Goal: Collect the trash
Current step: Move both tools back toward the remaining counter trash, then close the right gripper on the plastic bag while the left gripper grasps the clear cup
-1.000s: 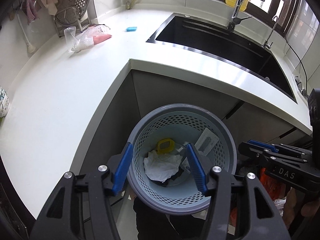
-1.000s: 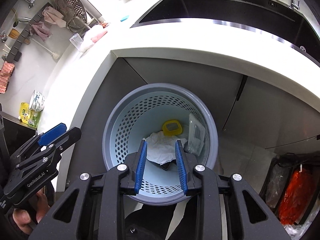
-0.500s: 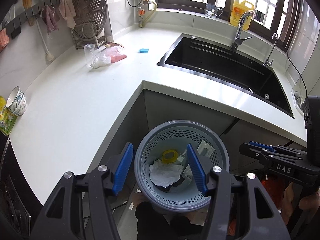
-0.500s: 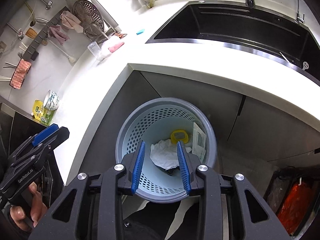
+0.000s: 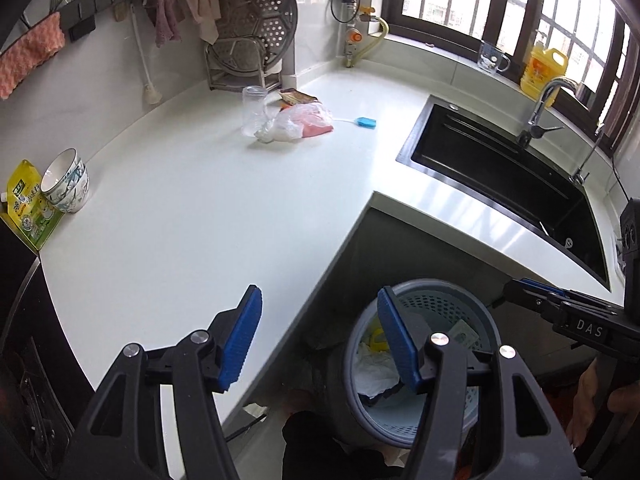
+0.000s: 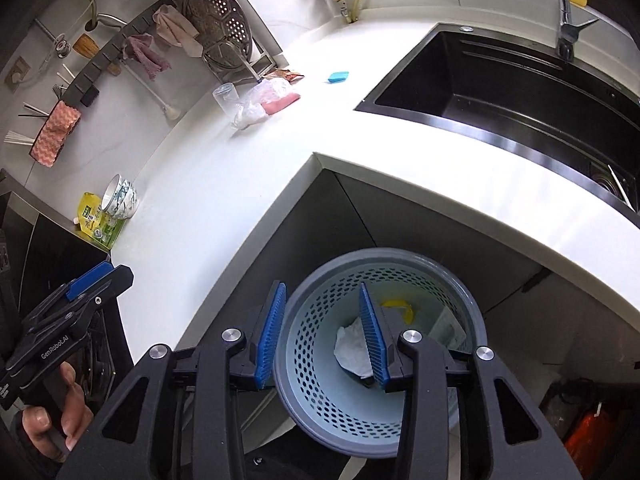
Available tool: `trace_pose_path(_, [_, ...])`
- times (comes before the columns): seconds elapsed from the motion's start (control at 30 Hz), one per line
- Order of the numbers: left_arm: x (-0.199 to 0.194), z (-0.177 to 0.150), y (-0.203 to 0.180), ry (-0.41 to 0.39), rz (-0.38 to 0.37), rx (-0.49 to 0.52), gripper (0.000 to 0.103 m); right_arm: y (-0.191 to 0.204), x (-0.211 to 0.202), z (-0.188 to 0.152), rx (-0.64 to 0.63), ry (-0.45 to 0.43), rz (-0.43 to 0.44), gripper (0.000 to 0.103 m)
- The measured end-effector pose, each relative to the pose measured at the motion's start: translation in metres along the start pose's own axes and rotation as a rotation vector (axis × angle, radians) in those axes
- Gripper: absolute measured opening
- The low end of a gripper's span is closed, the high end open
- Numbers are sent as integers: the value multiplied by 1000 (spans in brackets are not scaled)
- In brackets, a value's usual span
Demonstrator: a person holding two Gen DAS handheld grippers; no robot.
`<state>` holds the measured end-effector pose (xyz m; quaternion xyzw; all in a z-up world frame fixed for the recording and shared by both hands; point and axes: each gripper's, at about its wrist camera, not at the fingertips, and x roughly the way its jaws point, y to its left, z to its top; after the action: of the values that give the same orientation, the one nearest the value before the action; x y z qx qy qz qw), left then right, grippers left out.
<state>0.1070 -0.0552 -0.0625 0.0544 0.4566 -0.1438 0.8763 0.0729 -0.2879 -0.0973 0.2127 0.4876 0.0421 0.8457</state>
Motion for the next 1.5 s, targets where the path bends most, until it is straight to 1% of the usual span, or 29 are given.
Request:
trace_pose_path(0.07, [9, 15, 18, -7, 2, -13, 62, 9, 10, 18, -4, -10, -8, 37])
trace_pose_path(0.23, [40, 58, 62, -16, 14, -29, 63, 28, 41, 68, 13, -35, -19, 40])
trace_pose_path(0.3, [56, 77, 79, -20, 16, -37, 64, 35, 56, 88, 16, -45, -29, 42])
trace_pose_path(0.37, [72, 96, 93, -23, 19, -43, 66, 41, 72, 107, 23, -47, -38, 42])
trace_pose_path(0.47, [101, 123, 113, -17, 19, -50, 67, 50, 96, 133, 33, -49, -50, 42])
trace_pose_path(0.53, [119, 140, 123, -17, 17, -48, 67, 56, 112, 148, 30, -54, -56, 42])
trace_pose_path(0.67, [153, 173, 135, -39, 16, -25, 71, 60, 139, 174, 31, -60, -70, 44])
trace_pose_path(0.8, [183, 198, 140, -57, 1, 1, 71, 64, 168, 200, 35, -63, -90, 44])
trace_pose_path(0.97, [214, 219, 143, -67, -21, 19, 72, 66, 202, 228, 30, -68, -111, 44])
trace_pose_path(1.13, [237, 227, 145, -68, -35, 19, 74, 70, 231, 249, 21, -62, -125, 44])
trace_pose_path(1.3, [251, 230, 142, -65, -42, 30, 75, 74, 253, 262, 0, -51, -150, 44])
trace_pose_path(1.5, [258, 236, 137, -79, -49, 48, 78, 72, 269, 273, 12, -35, -170, 44])
